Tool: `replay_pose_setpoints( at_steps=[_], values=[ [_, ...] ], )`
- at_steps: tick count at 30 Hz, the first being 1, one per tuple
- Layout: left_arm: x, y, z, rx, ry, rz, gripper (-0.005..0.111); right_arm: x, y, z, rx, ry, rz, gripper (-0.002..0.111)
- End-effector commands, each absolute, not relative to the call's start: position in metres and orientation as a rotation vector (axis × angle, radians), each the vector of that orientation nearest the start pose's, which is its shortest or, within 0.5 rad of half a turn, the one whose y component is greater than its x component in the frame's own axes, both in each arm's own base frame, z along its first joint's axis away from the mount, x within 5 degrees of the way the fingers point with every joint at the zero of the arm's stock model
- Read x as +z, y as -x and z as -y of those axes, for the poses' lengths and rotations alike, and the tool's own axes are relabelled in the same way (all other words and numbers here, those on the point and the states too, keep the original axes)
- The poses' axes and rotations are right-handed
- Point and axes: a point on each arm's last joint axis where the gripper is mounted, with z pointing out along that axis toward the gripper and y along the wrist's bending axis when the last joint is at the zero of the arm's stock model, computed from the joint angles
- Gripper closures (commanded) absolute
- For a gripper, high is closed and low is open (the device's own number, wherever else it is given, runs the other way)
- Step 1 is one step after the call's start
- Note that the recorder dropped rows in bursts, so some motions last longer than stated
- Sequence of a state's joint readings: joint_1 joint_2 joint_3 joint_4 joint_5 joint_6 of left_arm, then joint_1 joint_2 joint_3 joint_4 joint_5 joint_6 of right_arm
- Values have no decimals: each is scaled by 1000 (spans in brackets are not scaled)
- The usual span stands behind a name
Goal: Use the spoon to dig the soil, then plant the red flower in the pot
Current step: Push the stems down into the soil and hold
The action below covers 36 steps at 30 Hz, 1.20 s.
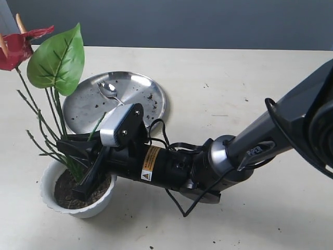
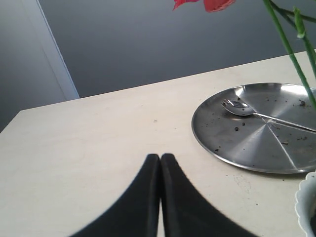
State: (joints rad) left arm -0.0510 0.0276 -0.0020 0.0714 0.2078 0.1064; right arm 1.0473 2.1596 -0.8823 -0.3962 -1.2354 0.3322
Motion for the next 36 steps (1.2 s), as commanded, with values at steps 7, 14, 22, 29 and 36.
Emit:
replay_pose_setpoints(
  at_steps=[7, 14, 22, 29, 36],
  values=[
    [194, -58, 2, 100, -180, -1700, 106, 111, -163, -350, 1244, 989, -1411, 109],
    [194, -58, 2, 100, -180, -1700, 106, 111, -161, -350, 1255, 1020, -1398, 109],
    [193, -58, 2, 100, -180, -1702, 106, 111, -160, -350, 1261, 1027, -1397, 109],
    [193, -58, 2, 100, -180, -1702, 106, 111, -161, -350, 1274, 1008, -1414, 109],
    [193, -58, 2, 100, -180, -1702, 106, 111, -163, -350, 1273, 981, -1428, 109]
  ],
)
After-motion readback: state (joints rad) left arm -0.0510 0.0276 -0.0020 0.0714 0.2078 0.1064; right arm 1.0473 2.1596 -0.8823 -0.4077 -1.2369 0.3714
